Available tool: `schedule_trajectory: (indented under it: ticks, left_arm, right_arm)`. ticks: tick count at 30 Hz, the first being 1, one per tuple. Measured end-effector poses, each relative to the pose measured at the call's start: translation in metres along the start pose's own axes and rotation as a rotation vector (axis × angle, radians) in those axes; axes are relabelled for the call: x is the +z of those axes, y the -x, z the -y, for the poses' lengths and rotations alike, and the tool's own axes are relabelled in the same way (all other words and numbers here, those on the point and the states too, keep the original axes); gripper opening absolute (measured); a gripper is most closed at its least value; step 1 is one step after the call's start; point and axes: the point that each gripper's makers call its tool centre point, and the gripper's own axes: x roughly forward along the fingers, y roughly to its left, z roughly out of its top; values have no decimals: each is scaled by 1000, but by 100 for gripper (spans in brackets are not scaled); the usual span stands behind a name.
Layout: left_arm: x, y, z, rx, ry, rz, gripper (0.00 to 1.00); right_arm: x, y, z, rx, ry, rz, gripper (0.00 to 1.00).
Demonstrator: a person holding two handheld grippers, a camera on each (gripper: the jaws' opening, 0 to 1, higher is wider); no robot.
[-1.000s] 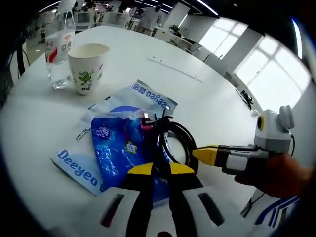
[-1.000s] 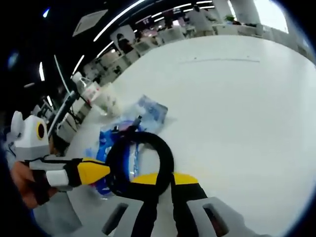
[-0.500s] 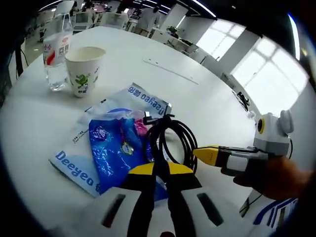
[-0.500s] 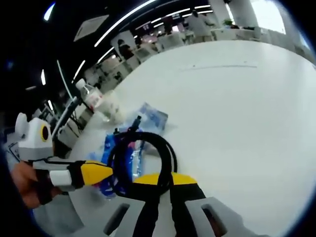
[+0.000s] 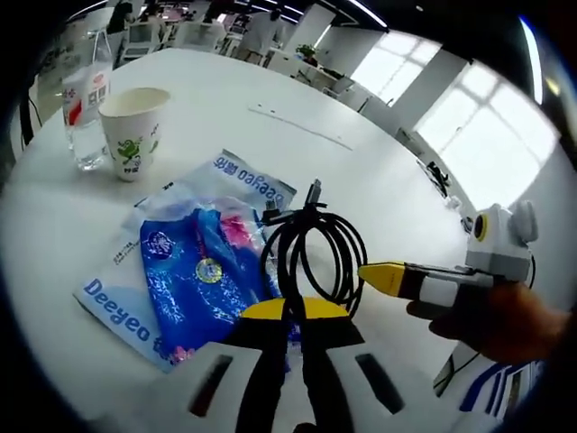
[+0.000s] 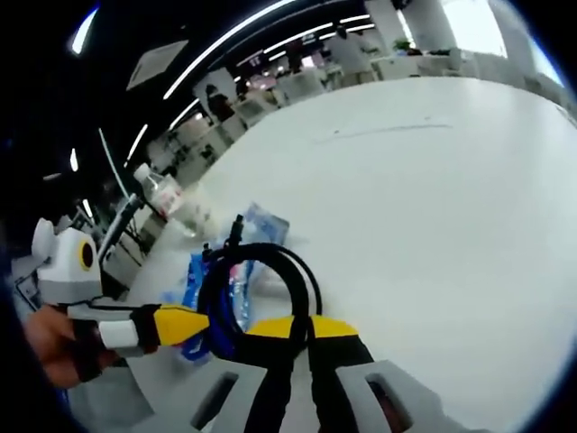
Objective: Arrange the tabletop items into an orderly group along one side of the table until the central work area is clear of visible clutter.
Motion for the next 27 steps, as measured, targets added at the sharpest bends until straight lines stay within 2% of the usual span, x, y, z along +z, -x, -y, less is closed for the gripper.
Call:
schedule_trajectory:
  ticks: [4,10,13,16,23,24,27]
  left_arm:
    - [1,-2,6,-12,-10,-5,0]
    - [4,-12,19,-37,-27,-17,0]
    - [4,-16,28,-51,-39,-24,0]
    - [2,-22,39,-66,-62,-38,0]
    - [2,-32,64,-100,-98,-58,0]
    - [2,-34,66,-104,-101,-59,0]
    - [1,-38,73,-113,-115,-71,0]
  right_arm:
    - [0,8,2,-7,-10,7,1]
    - [5,14,23,-30,-40,28,1]
    - [4,23,23,-47,-55,38,1]
    - [8,29,37,-65,-70,47,1]
    - [1,50,56,-107,-114,66,1]
    - [2,52,66,-114,-127,70,1]
    - [0,55,68,-124,-140,75,1]
